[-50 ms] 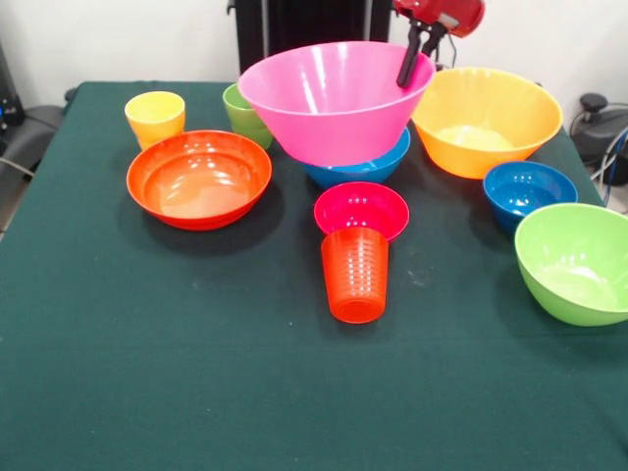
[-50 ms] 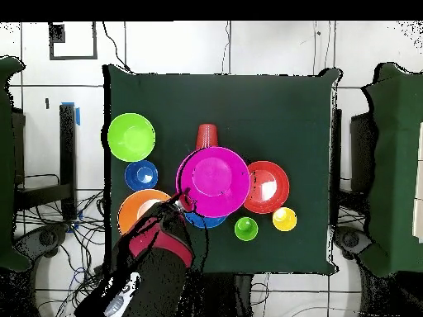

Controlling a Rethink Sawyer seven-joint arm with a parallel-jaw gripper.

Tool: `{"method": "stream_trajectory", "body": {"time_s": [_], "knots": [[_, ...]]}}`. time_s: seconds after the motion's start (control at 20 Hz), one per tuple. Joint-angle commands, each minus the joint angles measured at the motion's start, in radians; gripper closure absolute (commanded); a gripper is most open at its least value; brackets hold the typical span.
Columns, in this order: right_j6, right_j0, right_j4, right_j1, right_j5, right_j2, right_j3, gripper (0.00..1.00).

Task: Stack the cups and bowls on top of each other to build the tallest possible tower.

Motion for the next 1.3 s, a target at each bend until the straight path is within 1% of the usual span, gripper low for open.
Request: {"method": "stream_trajectory", "body": {"time_s": [0.05, 0.4, 0.55, 0.75, 1.0, 1.3], "knots": [[0.120, -0.013, 0.031, 0.059, -0.013, 0.087, -0.073, 1.00], [0.137, -0.027, 0.034, 0.072, -0.077, 0.101, -0.066, 1.00], [0.142, -0.031, 0.042, 0.076, -0.088, 0.108, -0.061, 1.00], [0.138, -0.046, 0.051, 0.070, -0.078, 0.127, -0.046, 1.00], [0.129, -0.072, 0.047, 0.064, -0.074, 0.159, -0.031, 1.00], [0.144, -0.058, 0.054, 0.073, -0.095, 0.143, -0.029, 1.00]]}}
